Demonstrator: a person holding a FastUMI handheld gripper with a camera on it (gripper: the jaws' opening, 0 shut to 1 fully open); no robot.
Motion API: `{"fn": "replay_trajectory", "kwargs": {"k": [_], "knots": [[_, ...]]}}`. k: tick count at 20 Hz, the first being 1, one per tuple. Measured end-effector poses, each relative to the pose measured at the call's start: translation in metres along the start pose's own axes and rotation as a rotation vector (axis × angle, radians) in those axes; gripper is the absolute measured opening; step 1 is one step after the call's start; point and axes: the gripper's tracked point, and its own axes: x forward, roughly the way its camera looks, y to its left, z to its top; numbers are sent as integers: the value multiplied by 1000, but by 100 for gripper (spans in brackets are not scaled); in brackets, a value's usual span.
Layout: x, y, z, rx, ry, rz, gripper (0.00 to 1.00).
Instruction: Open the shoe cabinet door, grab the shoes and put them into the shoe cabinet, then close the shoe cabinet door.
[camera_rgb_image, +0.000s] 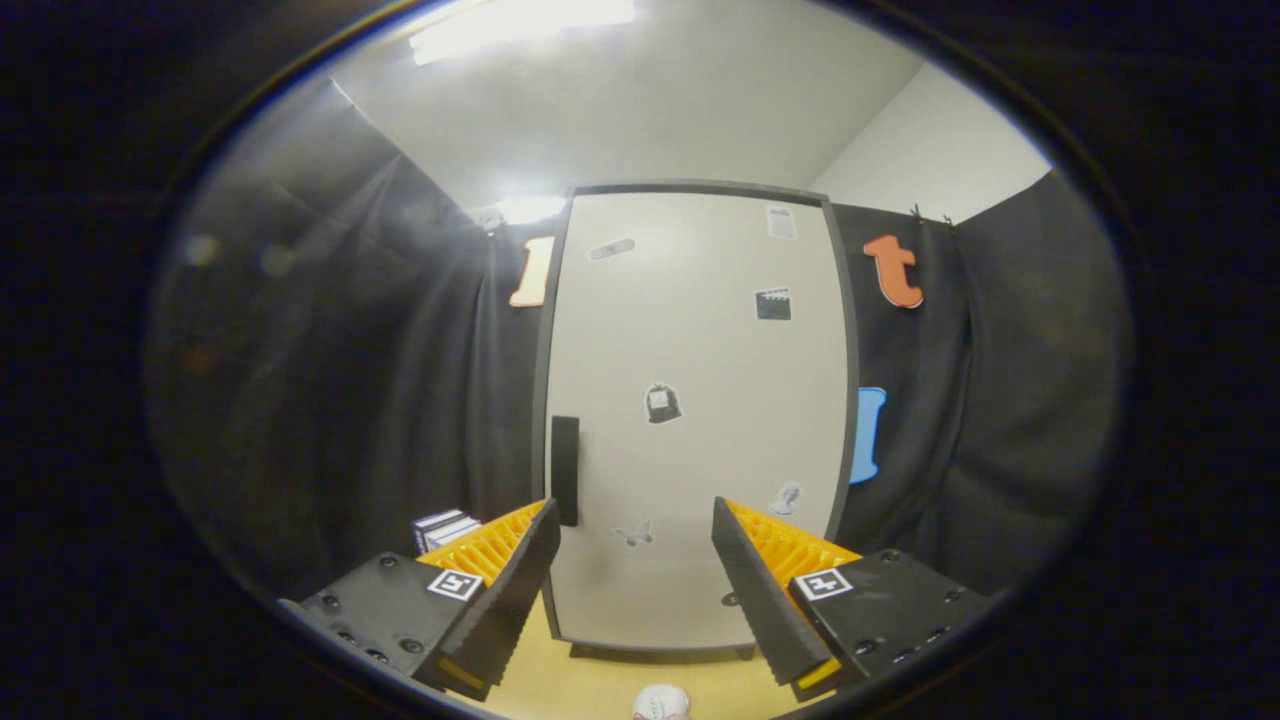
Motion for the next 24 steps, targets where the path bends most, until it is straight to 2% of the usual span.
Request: {"fn": "replay_trajectory", "kwargs": {"k": [4,10,18,24], "knots": [[10,19,-6,20,19,67,97],[48,50,-22,66,45,107,97],[137,81,-43,71,33,15,97],[175,85,-57,58,49,-41,93]]}}
